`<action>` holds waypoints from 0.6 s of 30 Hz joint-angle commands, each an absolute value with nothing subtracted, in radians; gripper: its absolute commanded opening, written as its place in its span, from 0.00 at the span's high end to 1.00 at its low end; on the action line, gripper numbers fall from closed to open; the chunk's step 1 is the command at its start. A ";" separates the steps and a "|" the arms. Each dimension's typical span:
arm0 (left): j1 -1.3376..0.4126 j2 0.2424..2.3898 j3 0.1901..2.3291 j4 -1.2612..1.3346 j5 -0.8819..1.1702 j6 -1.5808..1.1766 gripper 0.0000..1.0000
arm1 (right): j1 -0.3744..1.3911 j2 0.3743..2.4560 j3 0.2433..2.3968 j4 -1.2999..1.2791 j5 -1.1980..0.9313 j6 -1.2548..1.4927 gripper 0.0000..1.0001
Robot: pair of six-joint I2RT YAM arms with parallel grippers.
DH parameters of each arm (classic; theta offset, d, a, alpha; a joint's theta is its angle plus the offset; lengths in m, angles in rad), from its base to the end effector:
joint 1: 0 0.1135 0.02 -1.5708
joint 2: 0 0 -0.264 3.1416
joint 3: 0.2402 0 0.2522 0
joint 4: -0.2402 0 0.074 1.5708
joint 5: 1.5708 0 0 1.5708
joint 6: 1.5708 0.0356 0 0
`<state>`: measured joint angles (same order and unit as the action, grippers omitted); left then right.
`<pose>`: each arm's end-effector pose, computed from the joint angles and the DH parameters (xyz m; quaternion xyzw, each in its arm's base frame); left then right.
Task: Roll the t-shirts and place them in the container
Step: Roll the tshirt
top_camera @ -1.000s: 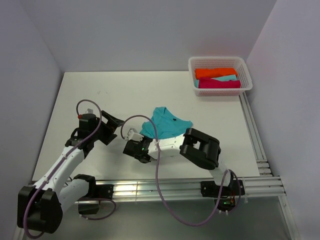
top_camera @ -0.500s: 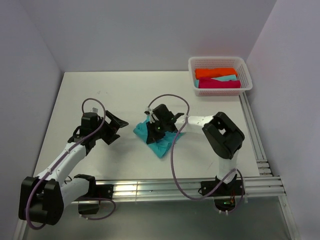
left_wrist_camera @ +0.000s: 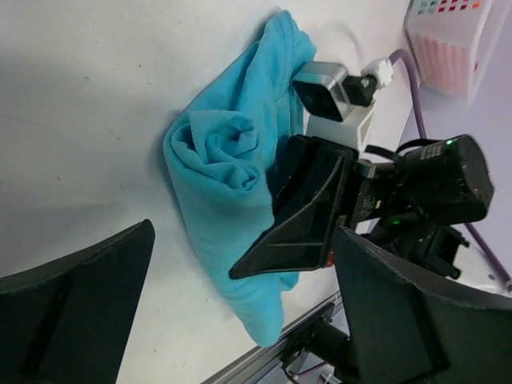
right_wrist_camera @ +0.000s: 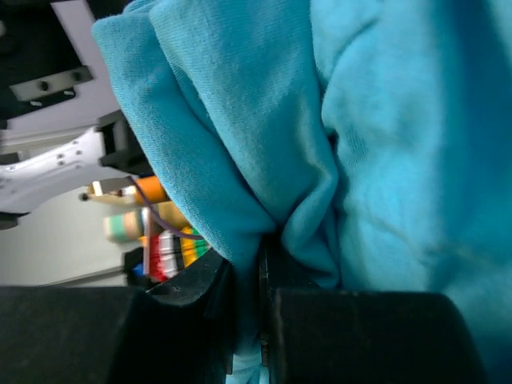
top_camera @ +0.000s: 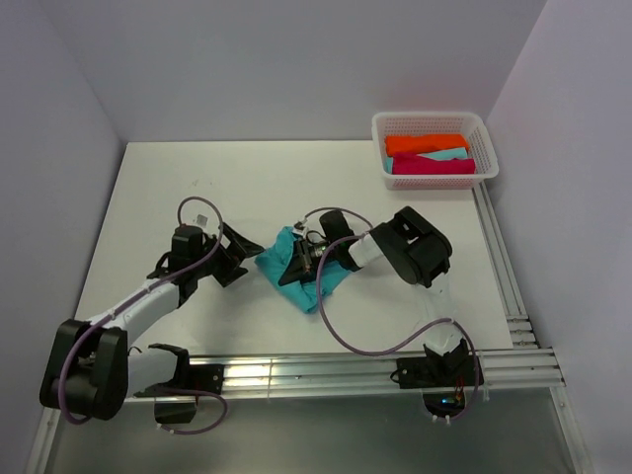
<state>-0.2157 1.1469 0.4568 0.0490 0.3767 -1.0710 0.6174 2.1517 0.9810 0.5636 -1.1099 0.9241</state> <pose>0.2164 -0.0608 0.1804 -0.2878 0.8338 -0.3981 0.2519 0.2990 0.2514 0.0807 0.1263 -0.7816 -0.6094 0.0427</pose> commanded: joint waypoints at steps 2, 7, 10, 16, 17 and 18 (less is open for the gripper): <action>-0.264 1.207 0.425 0.212 0.367 -1.031 0.02 | 0.586 2.187 0.974 0.746 -1.190 1.077 1.00; -0.319 1.246 0.393 0.262 0.311 -1.054 0.04 | 0.561 2.223 1.012 0.718 -1.197 1.092 1.00; -0.331 1.244 0.344 0.331 0.269 -1.095 0.03 | 0.548 2.249 1.017 0.770 -1.215 1.138 1.00; -0.333 1.359 0.304 0.540 0.236 -1.149 0.03 | 0.538 2.253 1.028 0.655 -1.224 1.051 1.00; -0.334 1.382 0.307 0.558 0.233 -1.154 0.03 | 0.538 2.253 1.031 0.643 -1.226 1.040 1.00; -0.337 1.426 0.313 0.595 0.232 -1.155 0.03 | 0.538 2.255 1.032 0.637 -1.227 1.029 1.00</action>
<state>-0.3305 1.3491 0.3115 0.4671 0.2802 -1.1355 0.5499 2.2303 1.0080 0.6903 -1.2232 1.0725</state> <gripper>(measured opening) 0.970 0.155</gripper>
